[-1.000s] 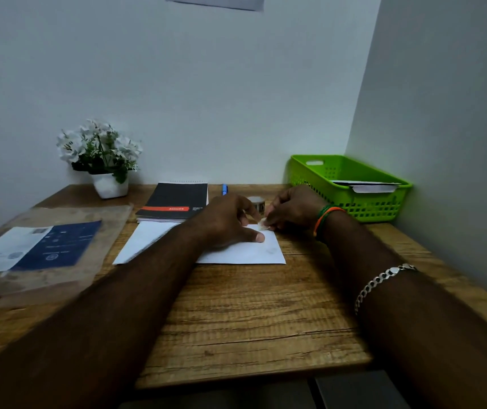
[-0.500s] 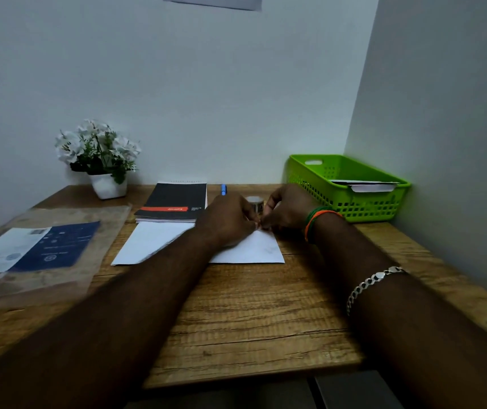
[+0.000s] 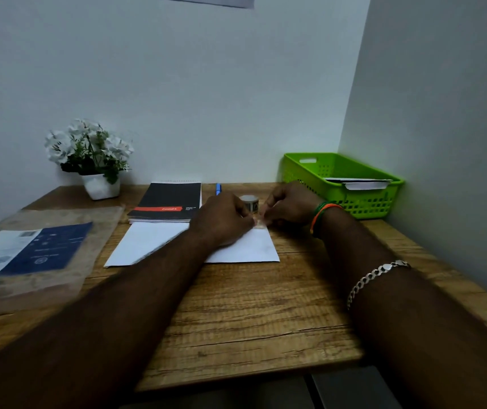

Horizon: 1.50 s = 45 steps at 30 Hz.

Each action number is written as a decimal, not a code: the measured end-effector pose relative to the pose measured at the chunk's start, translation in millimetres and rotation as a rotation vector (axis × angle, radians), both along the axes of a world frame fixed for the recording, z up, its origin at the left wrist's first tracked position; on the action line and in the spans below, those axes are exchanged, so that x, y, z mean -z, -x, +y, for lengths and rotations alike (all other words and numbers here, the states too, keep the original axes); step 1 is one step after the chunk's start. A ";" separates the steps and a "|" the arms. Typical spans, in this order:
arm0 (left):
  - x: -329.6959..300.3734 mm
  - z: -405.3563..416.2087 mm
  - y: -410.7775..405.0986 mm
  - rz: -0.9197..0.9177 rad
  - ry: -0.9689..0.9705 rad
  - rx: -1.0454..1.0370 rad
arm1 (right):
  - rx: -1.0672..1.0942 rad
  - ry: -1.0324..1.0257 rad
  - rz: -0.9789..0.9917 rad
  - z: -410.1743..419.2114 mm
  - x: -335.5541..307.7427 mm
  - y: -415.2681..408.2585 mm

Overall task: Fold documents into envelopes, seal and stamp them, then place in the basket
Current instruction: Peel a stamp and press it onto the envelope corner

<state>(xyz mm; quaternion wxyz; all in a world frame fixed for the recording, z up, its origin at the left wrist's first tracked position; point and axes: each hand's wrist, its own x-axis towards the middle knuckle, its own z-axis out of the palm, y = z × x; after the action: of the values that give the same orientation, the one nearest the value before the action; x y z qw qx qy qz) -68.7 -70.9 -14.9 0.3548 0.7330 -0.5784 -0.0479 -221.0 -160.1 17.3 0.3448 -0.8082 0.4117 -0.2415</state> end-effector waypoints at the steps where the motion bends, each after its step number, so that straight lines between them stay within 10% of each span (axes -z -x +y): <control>1: 0.1 -0.4 0.5 -0.005 -0.001 -0.005 | -0.016 0.010 0.015 -0.4 1.0 0.3; 45: -5.1 4.8 -9.5 0.148 -0.135 0.053 | -0.056 0.055 0.062 6.1 1.3 -0.1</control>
<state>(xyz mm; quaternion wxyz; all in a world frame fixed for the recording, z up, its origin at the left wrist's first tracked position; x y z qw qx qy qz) -59.2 -66.1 -9.8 0.3452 0.7340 -0.5654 -0.1501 -220.9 -154.1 16.0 0.3160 -0.8358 0.3925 -0.2179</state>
